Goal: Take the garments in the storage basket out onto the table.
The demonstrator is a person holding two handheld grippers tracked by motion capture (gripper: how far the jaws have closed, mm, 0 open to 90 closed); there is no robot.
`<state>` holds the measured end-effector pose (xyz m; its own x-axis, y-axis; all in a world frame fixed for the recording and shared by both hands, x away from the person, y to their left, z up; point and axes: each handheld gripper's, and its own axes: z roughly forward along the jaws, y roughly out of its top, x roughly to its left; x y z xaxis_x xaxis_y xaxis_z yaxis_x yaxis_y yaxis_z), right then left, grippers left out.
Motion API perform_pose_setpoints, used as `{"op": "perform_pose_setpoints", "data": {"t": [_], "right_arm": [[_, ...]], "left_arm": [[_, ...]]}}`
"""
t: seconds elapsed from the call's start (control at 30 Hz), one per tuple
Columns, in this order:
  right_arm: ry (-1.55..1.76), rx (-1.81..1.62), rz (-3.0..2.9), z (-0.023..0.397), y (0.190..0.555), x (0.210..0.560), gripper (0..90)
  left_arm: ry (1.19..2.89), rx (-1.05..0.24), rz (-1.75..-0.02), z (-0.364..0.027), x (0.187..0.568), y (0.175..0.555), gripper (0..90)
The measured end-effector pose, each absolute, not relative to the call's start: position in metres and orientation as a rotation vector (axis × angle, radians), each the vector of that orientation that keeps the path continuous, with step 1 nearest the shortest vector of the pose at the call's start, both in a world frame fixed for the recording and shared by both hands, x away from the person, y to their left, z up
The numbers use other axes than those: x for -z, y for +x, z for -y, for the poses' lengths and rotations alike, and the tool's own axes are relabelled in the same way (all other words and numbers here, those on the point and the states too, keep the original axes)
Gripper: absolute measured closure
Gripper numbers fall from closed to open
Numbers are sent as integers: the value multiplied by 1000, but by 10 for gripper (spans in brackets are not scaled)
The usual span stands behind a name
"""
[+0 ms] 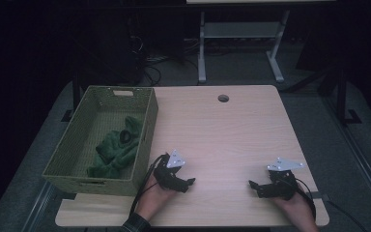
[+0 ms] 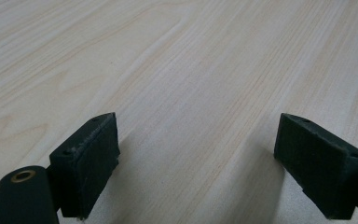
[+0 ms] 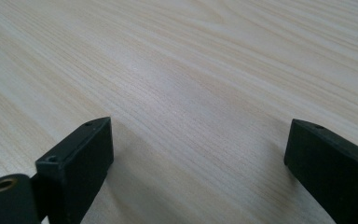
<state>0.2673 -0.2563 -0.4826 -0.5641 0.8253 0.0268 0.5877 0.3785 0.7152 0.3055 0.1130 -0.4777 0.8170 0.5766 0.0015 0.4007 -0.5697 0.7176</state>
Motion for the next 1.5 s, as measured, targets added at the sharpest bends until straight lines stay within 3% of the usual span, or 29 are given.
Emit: {"op": "perform_pose_setpoints", "data": {"t": [1.5], "right_arm": [[1226, -992, -2317, 255, 269, 483, 68]], "left_arm": [[2204, -225, -701, -120, 439, 311, 142]]}}
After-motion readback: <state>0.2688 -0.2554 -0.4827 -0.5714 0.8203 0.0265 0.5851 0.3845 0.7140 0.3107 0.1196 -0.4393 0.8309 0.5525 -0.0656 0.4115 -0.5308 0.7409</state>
